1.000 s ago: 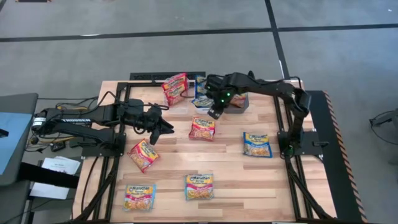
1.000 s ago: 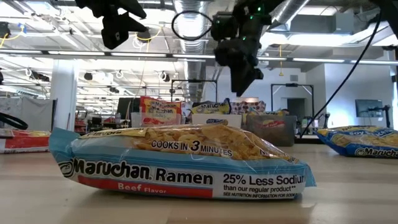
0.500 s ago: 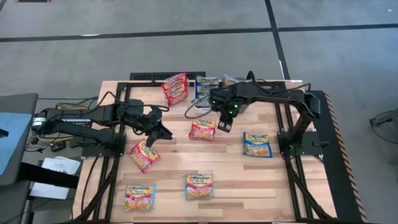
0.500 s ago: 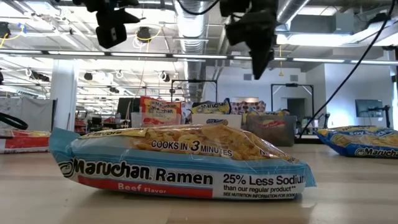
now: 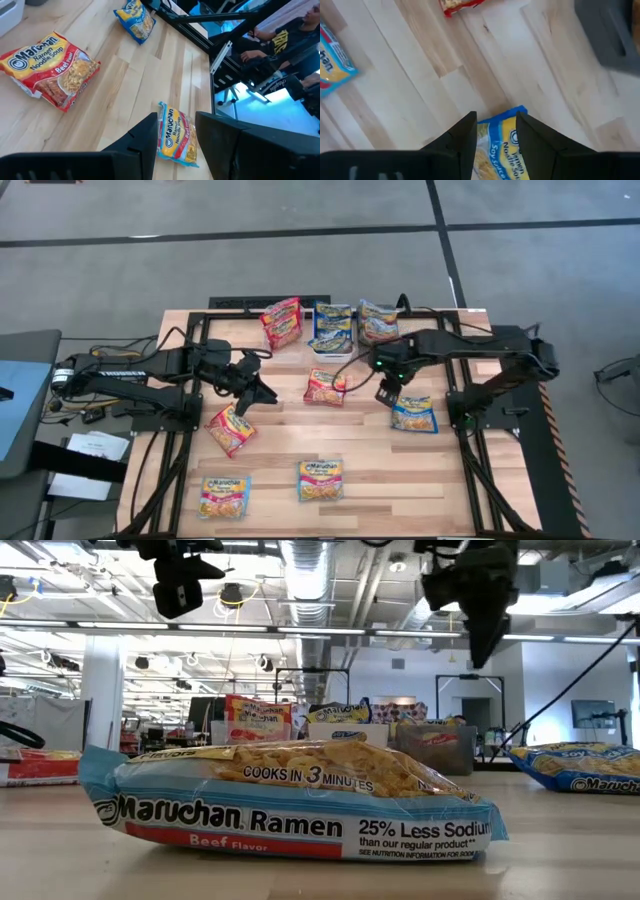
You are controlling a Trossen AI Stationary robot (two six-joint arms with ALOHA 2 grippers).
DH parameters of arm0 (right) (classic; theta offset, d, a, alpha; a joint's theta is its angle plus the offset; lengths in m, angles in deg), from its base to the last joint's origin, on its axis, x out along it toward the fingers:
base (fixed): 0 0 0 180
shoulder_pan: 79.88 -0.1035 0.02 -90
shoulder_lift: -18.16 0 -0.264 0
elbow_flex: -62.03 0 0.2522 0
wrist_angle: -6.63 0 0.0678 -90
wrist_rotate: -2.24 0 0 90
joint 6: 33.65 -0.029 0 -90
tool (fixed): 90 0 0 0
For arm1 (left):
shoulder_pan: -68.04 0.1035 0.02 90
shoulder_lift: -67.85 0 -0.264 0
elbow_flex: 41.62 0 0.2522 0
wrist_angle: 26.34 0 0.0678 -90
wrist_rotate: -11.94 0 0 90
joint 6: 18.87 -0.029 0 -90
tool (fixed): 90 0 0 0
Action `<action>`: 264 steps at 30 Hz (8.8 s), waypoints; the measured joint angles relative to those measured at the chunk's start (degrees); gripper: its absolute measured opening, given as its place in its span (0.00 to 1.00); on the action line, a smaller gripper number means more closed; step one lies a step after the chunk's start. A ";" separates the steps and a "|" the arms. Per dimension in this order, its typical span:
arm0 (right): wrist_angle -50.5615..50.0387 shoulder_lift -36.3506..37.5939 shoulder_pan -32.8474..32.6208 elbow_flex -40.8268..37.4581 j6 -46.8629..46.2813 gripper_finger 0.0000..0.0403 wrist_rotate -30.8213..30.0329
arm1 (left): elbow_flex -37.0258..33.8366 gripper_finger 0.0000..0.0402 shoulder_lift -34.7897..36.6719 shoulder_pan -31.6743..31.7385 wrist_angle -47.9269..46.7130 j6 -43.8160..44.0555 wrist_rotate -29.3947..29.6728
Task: Sort Maruchan noodles
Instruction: Put the red noodle pack into the transparent bin
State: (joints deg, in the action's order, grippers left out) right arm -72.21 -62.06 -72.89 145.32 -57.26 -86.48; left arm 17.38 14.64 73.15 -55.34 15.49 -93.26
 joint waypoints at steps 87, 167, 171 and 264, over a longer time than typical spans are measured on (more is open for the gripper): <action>54.54 -25.82 -1.68 -6.91 19.55 0.57 -7.40 | 0.00 0.25 13.81 0.00 -8.18 -0.69 5.80; 37.77 -29.93 -14.96 10.98 22.81 0.01 -19.92 | 0.04 0.45 13.44 7.43 -10.65 14.84 0.17; 36.01 -29.93 -15.80 14.03 25.41 0.01 -21.45 | 0.04 0.45 13.44 7.43 -13.23 18.00 -0.08; 38.84 -29.87 -19.25 26.19 42.99 0.09 -29.48 | -0.02 0.01 -13.66 17.07 0.72 3.37 -28.69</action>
State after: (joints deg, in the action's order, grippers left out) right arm -33.37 -91.93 -92.14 171.51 -14.27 -115.96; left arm 17.35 0.98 90.22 -54.61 18.86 -121.95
